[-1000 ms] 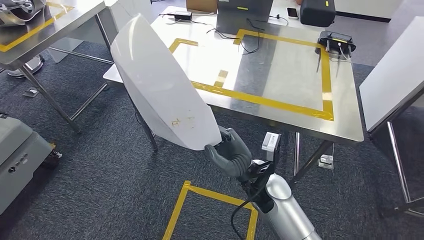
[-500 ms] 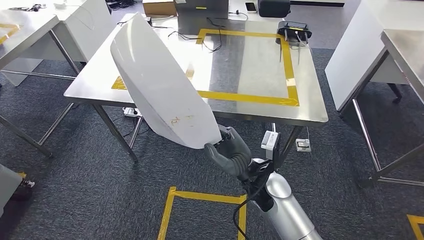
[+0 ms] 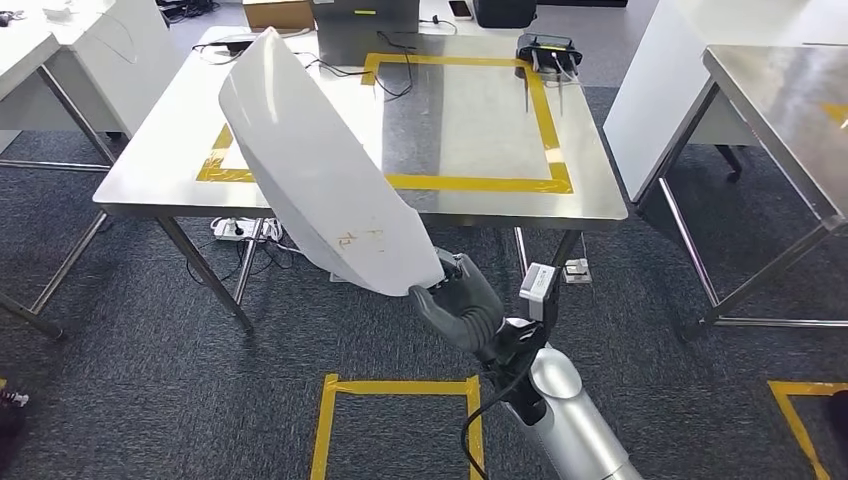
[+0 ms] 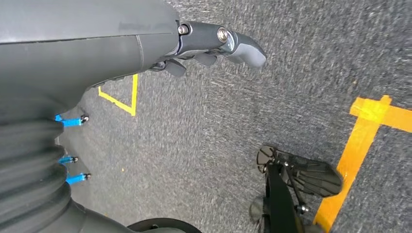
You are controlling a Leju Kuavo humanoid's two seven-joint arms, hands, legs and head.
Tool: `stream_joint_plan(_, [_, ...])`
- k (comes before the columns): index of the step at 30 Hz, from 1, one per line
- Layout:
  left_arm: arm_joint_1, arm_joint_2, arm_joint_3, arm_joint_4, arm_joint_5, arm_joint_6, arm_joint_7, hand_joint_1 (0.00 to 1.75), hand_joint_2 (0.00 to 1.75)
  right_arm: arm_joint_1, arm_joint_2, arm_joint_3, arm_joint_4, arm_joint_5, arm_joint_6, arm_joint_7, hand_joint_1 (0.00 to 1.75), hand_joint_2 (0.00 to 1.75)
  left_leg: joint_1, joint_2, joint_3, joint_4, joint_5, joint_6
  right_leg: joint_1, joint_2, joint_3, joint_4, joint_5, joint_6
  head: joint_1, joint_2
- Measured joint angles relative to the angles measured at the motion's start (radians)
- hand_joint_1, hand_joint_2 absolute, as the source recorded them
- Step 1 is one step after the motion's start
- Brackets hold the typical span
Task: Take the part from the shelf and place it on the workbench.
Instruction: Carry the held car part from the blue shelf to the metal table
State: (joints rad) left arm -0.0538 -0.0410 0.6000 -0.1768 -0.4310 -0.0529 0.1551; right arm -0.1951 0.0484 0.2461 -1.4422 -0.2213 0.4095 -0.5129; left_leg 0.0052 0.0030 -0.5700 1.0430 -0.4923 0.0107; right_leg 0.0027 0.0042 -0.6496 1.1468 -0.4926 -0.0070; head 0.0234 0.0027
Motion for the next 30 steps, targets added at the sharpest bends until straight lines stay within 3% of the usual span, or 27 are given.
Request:
stream_joint_plan(2, [-0.002, -0.001, -0.006, 0.000, -0.001, 0.000, 0.000, 0.00, 1.75, -0.002, 0.000, 0.000, 0.000, 0.000, 0.000, -0.001, 1.75, 1.75, -0.003, 0.004, -0.002, 0.001, -0.001, -0.004, 0.011, -0.006, 0.050, -0.097, 0.023, -0.017, 0.000, 0.000])
stream_joint_plan(4, [-0.003, -0.001, -0.011, -0.001, -0.002, 0.000, 0.000, 0.00, 1.75, -0.001, 0.000, 0.000, -0.001, -0.001, 0.000, -0.002, 1.75, 1.75, -0.002, 0.008, -0.002, -0.001, -0.001, -0.014, 0.016, -0.006, 0.055, -0.115, 0.021, -0.023, 0.001, 0.000])
stream_joint_plan(7, [-0.004, -0.001, -0.014, -0.002, -0.005, 0.000, 0.000, 0.00, 1.75, -0.001, 0.000, 0.000, -0.003, -0.001, 0.000, -0.003, 1.75, 1.75, -0.001, 0.007, -0.015, 0.026, -0.020, -0.029, 0.005, -0.004, 0.068, -0.136, 0.030, -0.033, 0.001, 0.000])
stream_joint_plan(10, [-0.004, 0.003, -0.014, -0.002, -0.007, 0.000, -0.001, 0.00, 1.75, 0.001, 0.000, 0.000, -0.005, -0.002, 0.000, -0.003, 1.75, 1.75, 0.003, 0.002, -0.097, 0.188, -0.094, -0.044, 0.000, -0.004, 0.077, -0.142, 0.030, -0.039, 0.000, 0.000])
stream_joint_plan(11, [-0.003, 0.004, -0.014, -0.002, -0.007, 0.000, -0.001, 0.00, 1.75, 0.003, 0.000, 0.000, -0.005, -0.002, 0.000, -0.003, 1.75, 1.75, 0.005, 0.002, -0.125, 0.238, -0.107, -0.048, -0.001, -0.003, 0.078, -0.142, 0.028, -0.039, 0.000, 0.000])
stream_joint_plan(12, [-0.002, 0.005, -0.014, -0.002, -0.008, -0.002, -0.001, 0.00, 1.75, 0.005, 0.000, 0.000, -0.005, -0.002, -0.001, -0.004, 1.75, 1.75, 0.007, 0.003, -0.140, 0.258, -0.102, -0.051, -0.003, -0.002, 0.079, -0.142, 0.026, -0.037, 0.000, 0.000])
stream_joint_plan(13, [-0.001, 0.006, -0.014, -0.002, -0.008, -0.003, -0.002, 0.00, 1.75, 0.007, 0.000, 0.000, -0.005, -0.002, -0.001, -0.004, 1.75, 1.75, 0.010, 0.003, -0.136, 0.240, -0.078, -0.054, -0.005, 0.000, 0.082, -0.141, 0.022, -0.034, 0.000, 0.000])
stream_joint_plan(15, [-0.001, 0.008, -0.014, -0.002, -0.009, -0.005, -0.003, 0.00, 1.75, 0.007, 0.000, 0.000, -0.005, -0.002, -0.001, -0.006, 1.75, 1.75, 0.015, 0.003, -0.083, 0.118, -0.006, -0.058, -0.010, 0.002, 0.091, -0.136, 0.012, -0.024, 0.000, 0.000])
stream_joint_plan(16, [-0.002, 0.008, -0.014, -0.002, -0.009, -0.006, -0.003, 0.00, 1.75, 0.007, 0.000, 0.000, -0.005, -0.003, -0.001, -0.007, 1.75, 1.75, 0.016, 0.001, -0.054, 0.057, 0.016, -0.057, -0.011, 0.003, 0.093, -0.131, 0.006, -0.017, -0.001, 0.000])
stream_joint_plan(18, [-0.003, 0.009, -0.014, -0.002, -0.009, -0.006, -0.004, 0.00, 1.75, 0.005, 0.000, 0.000, -0.005, -0.006, 0.000, -0.010, 1.75, 1.75, 0.014, -0.002, -0.026, -0.001, 0.023, -0.044, -0.009, 0.005, 0.094, -0.125, -0.001, -0.004, -0.002, 0.000])
stream_joint_plan(22, [-0.003, 0.009, -0.014, -0.002, -0.010, -0.006, -0.004, 0.00, 1.75, 0.003, 0.000, 0.000, -0.004, -0.009, 0.000, -0.017, 1.75, 1.75, 0.014, -0.006, -0.014, -0.005, 0.015, -0.011, -0.009, 0.003, 0.081, -0.089, -0.010, 0.014, -0.002, 0.000])
stream_joint_plan(24, [-0.004, 0.010, -0.014, -0.002, -0.010, -0.006, -0.004, 0.00, 1.75, 0.000, 0.000, 0.000, -0.004, -0.009, 0.000, -0.018, 1.75, 1.75, 0.014, -0.006, -0.007, -0.006, 0.009, -0.002, -0.010, 0.001, 0.024, 0.014, -0.053, 0.022, 0.000, 0.000])
stream_joint_plan(26, [-0.003, 0.011, -0.014, -0.002, -0.010, -0.006, -0.004, 0.00, 1.75, 0.001, 0.000, 0.000, -0.001, -0.009, 0.000, -0.019, 1.75, 1.75, 0.011, -0.005, -0.003, -0.006, 0.002, 0.004, -0.010, 0.000, -0.057, 0.139, -0.095, 0.024, 0.001, 0.000])
stream_joint_plan(27, [-0.003, 0.012, -0.014, -0.002, -0.010, -0.006, -0.004, 0.00, 1.75, 0.003, 0.000, 0.000, 0.002, -0.009, 0.000, -0.019, 1.75, 1.75, 0.009, -0.006, 0.001, -0.006, -0.002, 0.005, -0.010, 0.000, -0.083, 0.167, -0.095, 0.022, 0.001, 0.000])
stream_joint_plan(28, [-0.002, 0.012, -0.014, -0.002, -0.011, -0.006, -0.004, 0.00, 1.75, 0.003, 0.000, 0.000, 0.005, -0.009, 0.000, -0.020, 1.75, 1.75, 0.007, -0.006, 0.007, -0.006, -0.007, 0.005, -0.008, 0.000, -0.090, 0.157, -0.074, 0.018, 0.001, 0.000])
stream_joint_plan(30, [-0.002, 0.012, -0.014, -0.002, -0.012, -0.006, -0.005, 0.00, 1.75, 0.003, 0.000, -0.001, 0.010, -0.010, 0.000, -0.023, 1.75, 1.75, 0.003, -0.006, 0.022, -0.007, -0.020, 0.005, -0.001, -0.001, -0.051, 0.036, 0.013, 0.001, 0.001, 0.000])
